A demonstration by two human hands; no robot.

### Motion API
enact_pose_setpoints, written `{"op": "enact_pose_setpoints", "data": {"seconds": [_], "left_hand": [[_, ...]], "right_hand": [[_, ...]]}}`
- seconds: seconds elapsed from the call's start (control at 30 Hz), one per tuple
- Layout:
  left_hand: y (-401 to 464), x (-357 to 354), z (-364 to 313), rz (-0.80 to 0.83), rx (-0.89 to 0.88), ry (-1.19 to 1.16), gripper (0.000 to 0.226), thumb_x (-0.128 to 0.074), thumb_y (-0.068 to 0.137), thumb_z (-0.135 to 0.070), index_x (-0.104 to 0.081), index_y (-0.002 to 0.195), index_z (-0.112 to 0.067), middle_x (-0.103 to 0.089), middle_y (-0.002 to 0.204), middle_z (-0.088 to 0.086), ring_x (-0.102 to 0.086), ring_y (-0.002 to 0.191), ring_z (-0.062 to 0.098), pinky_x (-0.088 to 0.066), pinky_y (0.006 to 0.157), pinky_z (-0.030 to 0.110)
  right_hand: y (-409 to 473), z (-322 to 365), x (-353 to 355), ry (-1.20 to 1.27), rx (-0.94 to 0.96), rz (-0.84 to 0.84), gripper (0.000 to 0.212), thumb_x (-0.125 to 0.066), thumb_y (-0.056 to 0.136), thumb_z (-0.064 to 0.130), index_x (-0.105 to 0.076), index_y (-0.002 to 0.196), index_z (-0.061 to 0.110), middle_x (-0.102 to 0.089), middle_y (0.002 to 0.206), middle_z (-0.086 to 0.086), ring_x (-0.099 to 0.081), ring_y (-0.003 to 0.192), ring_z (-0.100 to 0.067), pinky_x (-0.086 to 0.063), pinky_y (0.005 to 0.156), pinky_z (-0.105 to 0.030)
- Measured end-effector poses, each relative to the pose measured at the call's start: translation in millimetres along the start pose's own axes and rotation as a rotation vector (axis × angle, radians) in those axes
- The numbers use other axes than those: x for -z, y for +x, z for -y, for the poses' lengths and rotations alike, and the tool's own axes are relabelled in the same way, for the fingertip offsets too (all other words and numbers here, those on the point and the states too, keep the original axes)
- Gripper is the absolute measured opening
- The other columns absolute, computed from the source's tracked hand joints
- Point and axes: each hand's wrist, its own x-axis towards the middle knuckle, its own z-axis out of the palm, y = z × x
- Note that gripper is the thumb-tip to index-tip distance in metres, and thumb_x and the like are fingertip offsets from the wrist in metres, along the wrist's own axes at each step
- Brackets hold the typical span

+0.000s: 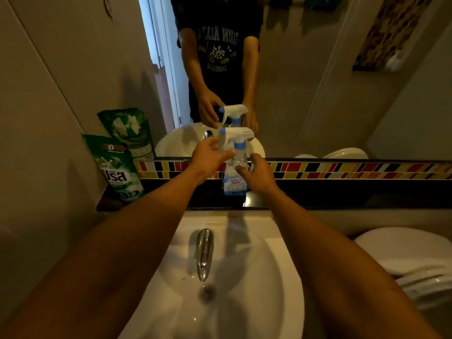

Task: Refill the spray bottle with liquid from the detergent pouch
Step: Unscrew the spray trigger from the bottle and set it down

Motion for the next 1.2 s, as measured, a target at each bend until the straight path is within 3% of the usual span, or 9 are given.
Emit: {"op": "enact_pose_setpoints", "data": {"seconds": [0.13,0.3,0.47,0.67,0.93,1.13,1.2], "left_hand": [[15,-9,-6,0.039,0.003,-0.112,0.056,-0.079,0.082,-0.015,-0.056,0.133,-0.013,-0.069,0.123,0.004,-0.068,0.108,0.015,-0.058,0.079,0.022],[31,-16,-3,0.029,0.035,-0.191,0.052,-0.082,0.079,-0.017,-0.062,0.126,-0.014,-0.072,0.115,0.002,-0.07,0.106,0.017,-0.058,0.092,0.036],[31,-18,-3,0.051,0.028,-0.239,0.042,-0.08,0.08,-0.016,-0.063,0.119,-0.019,-0.073,0.114,0.001,-0.07,0.107,0.017,-0.058,0.091,0.036],[27,-16,-15,0.043,0.028,-0.314,0.052,-0.084,0.075,-0.017,-0.064,0.122,-0.017,-0.072,0.117,0.005,-0.068,0.11,0.022,-0.055,0.096,0.044],[15,4,-46,-0.05,-0.036,-0.398,0.045,-0.08,0.081,-0.016,-0.062,0.123,-0.018,-0.071,0.118,0.007,-0.067,0.113,0.025,-0.052,0.1,0.045],[14,27,-60,-0.135,-0.044,-0.466,0.033,-0.076,0.086,-0.015,-0.057,0.111,-0.028,-0.068,0.109,-0.001,-0.065,0.108,0.019,-0.053,0.084,0.037],[14,35,-61,-0.145,-0.023,-0.496,0.031,-0.075,0.086,-0.019,-0.057,0.108,-0.032,-0.067,0.113,-0.004,-0.063,0.113,0.018,-0.049,0.089,0.037]], "right_hand": [[14,-8,-3,0.112,-0.041,0.032,0.053,-0.078,0.091,0.024,-0.055,0.137,0.013,-0.059,0.119,0.006,-0.06,0.112,-0.016,-0.054,0.088,-0.035],[30,-23,-13,0.151,-0.039,0.056,0.055,-0.083,0.085,0.031,-0.06,0.132,0.017,-0.067,0.129,0.0,-0.066,0.115,-0.021,-0.058,0.097,-0.047],[30,-24,-11,0.232,-0.001,0.104,0.044,-0.079,0.089,0.025,-0.058,0.128,0.019,-0.067,0.122,0.003,-0.066,0.112,-0.018,-0.056,0.096,-0.04],[29,-11,0,0.205,0.097,0.143,0.037,-0.077,0.092,0.018,-0.059,0.124,0.018,-0.069,0.113,0.008,-0.066,0.104,-0.006,-0.053,0.085,-0.023],[32,10,24,0.05,0.141,0.188,0.054,-0.078,0.09,0.036,-0.057,0.137,0.023,-0.064,0.131,0.004,-0.062,0.117,-0.019,-0.056,0.098,-0.043],[35,4,35,-0.084,0.138,0.179,0.054,-0.078,0.087,0.041,-0.057,0.134,0.028,-0.063,0.126,0.0,-0.06,0.116,-0.022,-0.053,0.102,-0.05],[33,3,38,-0.125,0.132,0.182,0.053,-0.078,0.088,0.041,-0.056,0.135,0.028,-0.062,0.126,0.0,-0.06,0.116,-0.023,-0.052,0.102,-0.051]]}}
